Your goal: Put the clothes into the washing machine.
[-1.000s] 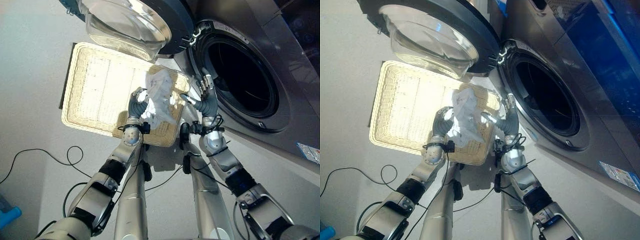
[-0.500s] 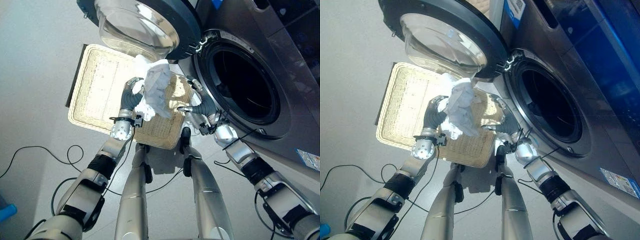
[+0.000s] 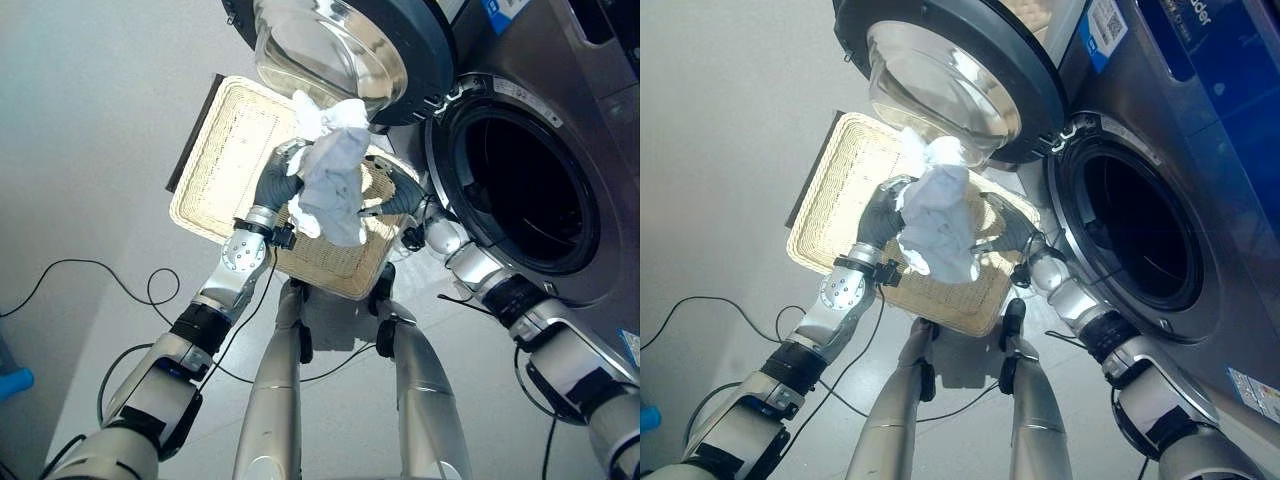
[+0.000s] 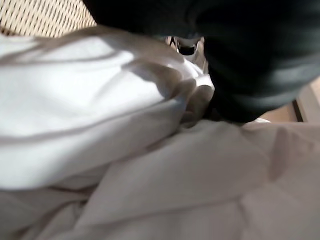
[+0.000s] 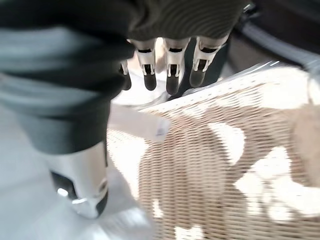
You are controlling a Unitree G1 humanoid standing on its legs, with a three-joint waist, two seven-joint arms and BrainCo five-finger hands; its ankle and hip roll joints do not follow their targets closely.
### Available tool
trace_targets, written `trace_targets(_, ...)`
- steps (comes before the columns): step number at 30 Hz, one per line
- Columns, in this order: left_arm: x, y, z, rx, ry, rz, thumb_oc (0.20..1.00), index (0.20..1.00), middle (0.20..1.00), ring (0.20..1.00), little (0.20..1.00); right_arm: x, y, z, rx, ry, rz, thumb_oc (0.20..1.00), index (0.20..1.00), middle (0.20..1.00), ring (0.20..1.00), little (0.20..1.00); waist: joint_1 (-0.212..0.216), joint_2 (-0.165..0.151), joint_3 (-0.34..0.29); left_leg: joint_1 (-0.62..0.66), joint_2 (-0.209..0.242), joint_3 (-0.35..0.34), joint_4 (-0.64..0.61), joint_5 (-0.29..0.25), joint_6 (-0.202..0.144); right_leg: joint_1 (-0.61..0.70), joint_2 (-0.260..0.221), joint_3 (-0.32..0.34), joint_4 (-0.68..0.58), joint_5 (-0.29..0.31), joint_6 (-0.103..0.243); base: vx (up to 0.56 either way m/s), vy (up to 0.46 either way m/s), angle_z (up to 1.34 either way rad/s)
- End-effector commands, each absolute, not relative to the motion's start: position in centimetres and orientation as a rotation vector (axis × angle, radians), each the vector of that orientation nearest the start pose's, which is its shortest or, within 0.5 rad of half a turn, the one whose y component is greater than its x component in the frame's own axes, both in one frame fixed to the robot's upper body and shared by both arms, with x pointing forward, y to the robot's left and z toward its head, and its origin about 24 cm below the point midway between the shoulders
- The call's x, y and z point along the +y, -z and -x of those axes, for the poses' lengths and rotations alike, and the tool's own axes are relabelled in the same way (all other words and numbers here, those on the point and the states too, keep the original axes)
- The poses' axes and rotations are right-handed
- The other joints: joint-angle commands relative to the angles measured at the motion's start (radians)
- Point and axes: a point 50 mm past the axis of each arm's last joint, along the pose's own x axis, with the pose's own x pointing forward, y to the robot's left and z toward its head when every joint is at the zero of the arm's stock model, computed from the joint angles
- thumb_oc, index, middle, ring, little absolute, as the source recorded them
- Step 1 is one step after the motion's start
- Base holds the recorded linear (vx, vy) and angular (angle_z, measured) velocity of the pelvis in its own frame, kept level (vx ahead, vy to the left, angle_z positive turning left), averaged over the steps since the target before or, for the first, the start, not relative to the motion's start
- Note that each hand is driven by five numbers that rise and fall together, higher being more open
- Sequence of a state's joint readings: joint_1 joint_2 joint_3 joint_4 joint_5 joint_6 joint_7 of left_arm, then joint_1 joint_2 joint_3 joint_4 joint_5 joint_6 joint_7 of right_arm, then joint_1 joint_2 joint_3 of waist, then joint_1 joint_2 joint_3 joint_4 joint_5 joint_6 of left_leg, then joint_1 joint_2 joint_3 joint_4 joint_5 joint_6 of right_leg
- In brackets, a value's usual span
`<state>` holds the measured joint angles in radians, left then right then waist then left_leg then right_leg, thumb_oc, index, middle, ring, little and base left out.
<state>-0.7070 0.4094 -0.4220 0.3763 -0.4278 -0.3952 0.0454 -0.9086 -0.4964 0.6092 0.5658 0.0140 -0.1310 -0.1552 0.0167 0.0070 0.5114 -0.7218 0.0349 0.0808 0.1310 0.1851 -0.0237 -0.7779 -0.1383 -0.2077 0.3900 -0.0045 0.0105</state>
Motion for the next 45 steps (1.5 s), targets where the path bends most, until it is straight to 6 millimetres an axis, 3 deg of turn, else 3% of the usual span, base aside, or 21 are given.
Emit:
trace_targets(1,7.8,-21.6,-32.8,-0.724,0.591,-0.002,0.2,0.2,0.2,0.2,0.2,-10.5,-20.7,-38.0,-0.466,-0.359,0.621,1.0,1.0,1.0,1.0,1.0,0.023,0.049,0.009,0.016,-0.066,0.039,0.082,-0.118,-0.018,0.022,0.014,-0.057,-0.032,0.047,0.082,0.01,-0.003,0.04)
trace_targets(6,7.2,-21.6,-32.4,-0.731,0.638,-0.002,0.2,0.2,0.2,0.2,0.2,-9.4,-20.2,-38.0,-0.387,-0.493,0.454,1.0,1.0,1.0,1.0,1.0,0.028,0.054,0.009,0.019,-0.069,0.036,0.081,-0.117,-0.016,0.027,0.011,-0.062,-0.035,0.047,0.078,0.01,0.0,0.02)
trace_targets(9,7.2,-21.6,-32.4,-0.731,0.638,-0.002,0.2,0.2,0.2,0.2,0.2,-9.4,-20.2,-38.0,-0.387,-0.493,0.454,1.0,1.0,1.0,1.0,1.0,0.028,0.054,0.009,0.019,-0.069,0.036,0.081,-0.117,-0.016,0.027,0.011,-0.062,-0.035,0.047,0.078,0.0,0.0,0.0)
trace_targets(10,6.9,-21.6,-32.3,-0.734,0.652,-0.005,0.2,0.2,0.2,0.2,0.2,-9.0,-19.8,-37.9,-0.355,-0.543,0.383,1.0,1.0,1.0,1.0,1.0,0.029,0.055,0.009,0.02,-0.07,0.035,0.083,-0.117,-0.016,0.03,0.01,-0.064,-0.035,0.046,0.075,0.04,0.006,-0.01)
trace_targets(11,5.9,-21.9,-32.0,-0.736,0.713,-0.01,0.2,0.2,0.2,0.2,0.2,-7.5,-19.0,-37.4,-0.291,-0.762,0.069,1.0,1.0,1.0,1.0,1.0,0.031,0.06,0.009,0.02,-0.079,0.028,0.089,-0.113,-0.015,0.033,0.007,-0.066,-0.038,0.05,0.071,0.04,0.007,0.04)
trace_targets(16,5.7,-21.9,-32.0,-0.736,0.714,-0.029,0.2,0.2,0.2,0.2,0.2,-6.0,-19.3,-36.3,-0.311,-0.93,-0.068,1.0,1.0,1.0,1.0,1.0,0.029,0.059,0.009,0.021,-0.084,0.025,0.092,-0.113,-0.016,0.035,0.008,-0.066,-0.04,0.051,0.07,0.02,0.008,0.06)
trace_targets(18,5.7,-21.8,-32.1,-0.732,0.708,-0.037,0.2,0.2,0.2,0.2,0.2,-5.1,-19.7,-35.2,-0.333,-1.084,-0.205,1.0,1.0,1.0,1.0,1.0,0.025,0.055,0.009,0.022,-0.084,0.03,0.094,-0.113,-0.015,0.038,0.009,-0.066,-0.042,0.051,0.07,0.03,0.003,0.05)
trace_targets(25,6.1,-22.0,-32.3,-0.738,0.688,-0.063,0.2,0.2,0.2,0.2,0.2,-4.7,-19.8,-33.5,-0.373,-1.319,-0.349,1.0,1.0,1.0,1.0,1.0,0.018,0.045,0.009,0.016,-0.082,0.031,0.105,-0.117,-0.018,0.032,0.008,-0.064,-0.041,0.056,0.073,0.01,-0.002,0.02)
trace_targets(36,8.1,-21.5,-32.9,-0.721,0.621,-0.097,0.2,0.2,0.2,0.2,0.2,-7.9,-21.1,-32.5,-0.547,-1.456,-0.425,1.0,1.0,1.0,1.0,1.0,0.007,0.026,0.009,0.01,-0.071,0.039,0.119,-0.126,-0.027,0.029,0.009,-0.066,-0.035,0.057,0.08,0.0,0.0,0.0)
trace_targets(45,9.8,-21.1,-33.4,-0.716,0.585,-0.122,0.2,0.2,0.2,0.2,0.2,-11.6,-21.2,-33.6,-0.598,-1.314,-0.42,1.0,1.0,1.0,1.0,1.0,-0.002,0.021,0.009,0.005,-0.057,0.051,0.12,-0.131,-0.038,0.026,0.008,-0.071,-0.034,0.055,0.084,0.0,0.0,0.0)
